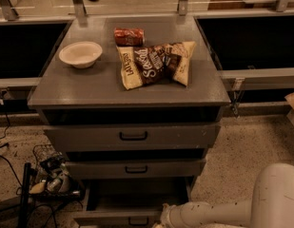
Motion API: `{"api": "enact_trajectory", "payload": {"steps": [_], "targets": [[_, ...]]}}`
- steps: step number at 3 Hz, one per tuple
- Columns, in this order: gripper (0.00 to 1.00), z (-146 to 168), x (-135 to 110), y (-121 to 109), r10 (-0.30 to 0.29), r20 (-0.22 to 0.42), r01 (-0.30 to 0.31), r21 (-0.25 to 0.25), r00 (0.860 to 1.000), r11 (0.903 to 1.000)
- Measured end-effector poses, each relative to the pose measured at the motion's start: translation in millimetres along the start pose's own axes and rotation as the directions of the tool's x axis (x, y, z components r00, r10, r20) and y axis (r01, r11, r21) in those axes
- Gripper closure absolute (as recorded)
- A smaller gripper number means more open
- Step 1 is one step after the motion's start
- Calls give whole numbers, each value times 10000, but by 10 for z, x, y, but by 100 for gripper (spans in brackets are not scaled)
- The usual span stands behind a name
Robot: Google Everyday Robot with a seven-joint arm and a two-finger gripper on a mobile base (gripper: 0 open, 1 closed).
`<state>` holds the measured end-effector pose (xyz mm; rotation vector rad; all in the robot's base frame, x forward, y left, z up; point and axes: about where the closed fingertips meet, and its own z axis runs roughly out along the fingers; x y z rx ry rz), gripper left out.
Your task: Open bottom drawer
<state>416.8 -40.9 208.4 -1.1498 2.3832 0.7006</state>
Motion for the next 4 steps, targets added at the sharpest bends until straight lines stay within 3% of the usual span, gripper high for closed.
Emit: {"api": "enact_trajectory", "payload": {"steps": [2,4], "targets": [[0,-70,-141,-228,-140,631,77,1000,9979,9950],[0,82,-93,-193,-62,487,27,713,9988,9975]]}}
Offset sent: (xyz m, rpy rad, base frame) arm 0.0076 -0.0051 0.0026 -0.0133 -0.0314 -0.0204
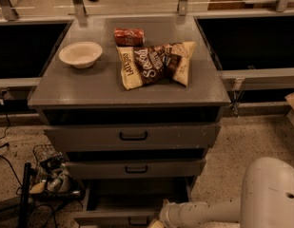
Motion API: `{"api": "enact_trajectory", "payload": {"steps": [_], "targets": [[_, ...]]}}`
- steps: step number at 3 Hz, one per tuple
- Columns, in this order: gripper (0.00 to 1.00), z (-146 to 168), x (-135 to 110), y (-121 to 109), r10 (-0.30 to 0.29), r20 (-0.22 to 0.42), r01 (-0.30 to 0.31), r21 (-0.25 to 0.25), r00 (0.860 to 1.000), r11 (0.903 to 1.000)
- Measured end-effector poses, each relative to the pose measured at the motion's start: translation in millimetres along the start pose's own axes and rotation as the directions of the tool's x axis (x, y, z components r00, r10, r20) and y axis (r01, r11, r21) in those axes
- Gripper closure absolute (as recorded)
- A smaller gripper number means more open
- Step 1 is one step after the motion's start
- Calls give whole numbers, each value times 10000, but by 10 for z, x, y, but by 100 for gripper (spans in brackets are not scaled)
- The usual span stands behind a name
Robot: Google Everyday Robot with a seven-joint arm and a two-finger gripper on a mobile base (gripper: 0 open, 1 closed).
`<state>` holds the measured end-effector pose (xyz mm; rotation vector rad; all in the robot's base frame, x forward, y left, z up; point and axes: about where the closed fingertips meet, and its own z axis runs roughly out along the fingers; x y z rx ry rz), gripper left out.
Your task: Open bottom drawer
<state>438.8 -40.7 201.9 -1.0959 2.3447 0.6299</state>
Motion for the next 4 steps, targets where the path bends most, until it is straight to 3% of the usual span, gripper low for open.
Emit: {"api": "enact_trajectory", "payload": {"steps": [1,2,3,4], "targets": [[0,206,127,55,202,-309,-212,-317,9993,9993],[0,206,127,55,202,-309,-212,-318,9993,9993],[0,105,148,216,-5,-319,-19,-750,9995,9972],[0,-63,131,452,-163,91,175,-1475,9998,9889]]}}
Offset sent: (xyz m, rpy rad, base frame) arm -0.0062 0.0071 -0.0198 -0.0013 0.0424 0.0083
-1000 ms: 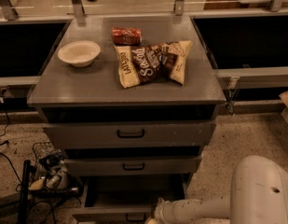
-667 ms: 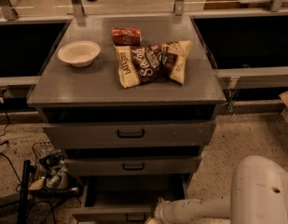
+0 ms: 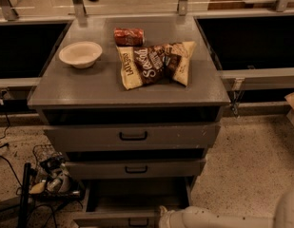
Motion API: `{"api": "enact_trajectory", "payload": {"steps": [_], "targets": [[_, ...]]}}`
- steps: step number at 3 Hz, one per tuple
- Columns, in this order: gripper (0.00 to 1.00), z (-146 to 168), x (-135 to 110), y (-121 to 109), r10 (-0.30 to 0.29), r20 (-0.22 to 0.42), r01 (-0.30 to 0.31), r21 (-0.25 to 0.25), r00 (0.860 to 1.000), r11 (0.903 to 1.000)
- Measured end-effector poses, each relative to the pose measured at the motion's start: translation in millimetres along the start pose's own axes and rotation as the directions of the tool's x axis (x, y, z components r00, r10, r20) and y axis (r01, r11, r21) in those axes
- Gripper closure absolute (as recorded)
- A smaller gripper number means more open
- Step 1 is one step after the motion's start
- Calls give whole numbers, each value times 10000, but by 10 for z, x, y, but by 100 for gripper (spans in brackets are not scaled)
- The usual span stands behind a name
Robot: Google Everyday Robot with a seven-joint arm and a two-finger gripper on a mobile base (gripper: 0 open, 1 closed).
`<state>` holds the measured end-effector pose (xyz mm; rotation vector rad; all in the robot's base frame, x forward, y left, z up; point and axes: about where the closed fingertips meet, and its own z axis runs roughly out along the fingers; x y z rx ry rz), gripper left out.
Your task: Open bottom drawer
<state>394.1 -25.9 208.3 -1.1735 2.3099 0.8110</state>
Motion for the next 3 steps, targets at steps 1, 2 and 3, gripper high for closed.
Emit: {"api": "enact_trajectory", "payload": {"steps": [1,2,3], "targets": [[0,-446,366,432,-274,633,348,-1190,9976,9923],[0,-462,379,430,-296,643,367,-1120,9975,9930],[0,-537,296,292,-285,790,298,-155,9965,9994]]}}
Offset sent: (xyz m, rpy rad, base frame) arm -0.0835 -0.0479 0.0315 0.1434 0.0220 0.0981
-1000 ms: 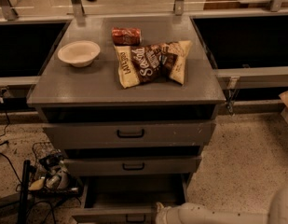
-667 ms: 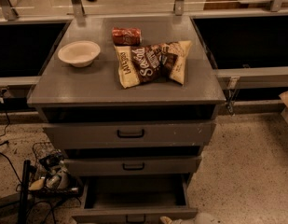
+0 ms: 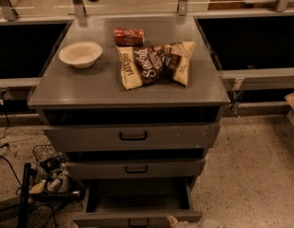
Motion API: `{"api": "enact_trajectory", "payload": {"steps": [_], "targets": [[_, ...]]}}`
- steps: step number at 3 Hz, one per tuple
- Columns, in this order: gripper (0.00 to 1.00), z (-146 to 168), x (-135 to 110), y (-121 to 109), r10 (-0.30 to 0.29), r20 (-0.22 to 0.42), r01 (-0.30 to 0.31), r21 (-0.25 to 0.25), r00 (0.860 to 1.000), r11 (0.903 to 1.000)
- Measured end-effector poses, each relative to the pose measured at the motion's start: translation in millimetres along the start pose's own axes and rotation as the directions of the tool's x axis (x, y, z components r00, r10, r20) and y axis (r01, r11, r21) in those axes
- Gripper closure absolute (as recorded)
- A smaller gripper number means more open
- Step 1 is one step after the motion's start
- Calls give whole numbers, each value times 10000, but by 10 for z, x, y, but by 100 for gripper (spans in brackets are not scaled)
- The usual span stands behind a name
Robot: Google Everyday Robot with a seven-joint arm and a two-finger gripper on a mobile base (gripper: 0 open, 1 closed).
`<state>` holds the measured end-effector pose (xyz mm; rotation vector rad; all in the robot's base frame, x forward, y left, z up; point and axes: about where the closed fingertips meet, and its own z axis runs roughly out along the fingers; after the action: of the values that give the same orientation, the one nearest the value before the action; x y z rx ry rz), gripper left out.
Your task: Open bottom drawer
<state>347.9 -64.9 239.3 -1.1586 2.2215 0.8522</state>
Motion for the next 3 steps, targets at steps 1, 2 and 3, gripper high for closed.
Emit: {"api": "enact_trajectory", "payload": {"steps": [1,2,3], "targets": [[0,-60,-104,-127,23,197,-35,643,9998,9979],[0,-67,-129,-158,37,269,-57,778,9996,9969],[0,27,-264,-345,-153,311,122,969,9994,9952]]}}
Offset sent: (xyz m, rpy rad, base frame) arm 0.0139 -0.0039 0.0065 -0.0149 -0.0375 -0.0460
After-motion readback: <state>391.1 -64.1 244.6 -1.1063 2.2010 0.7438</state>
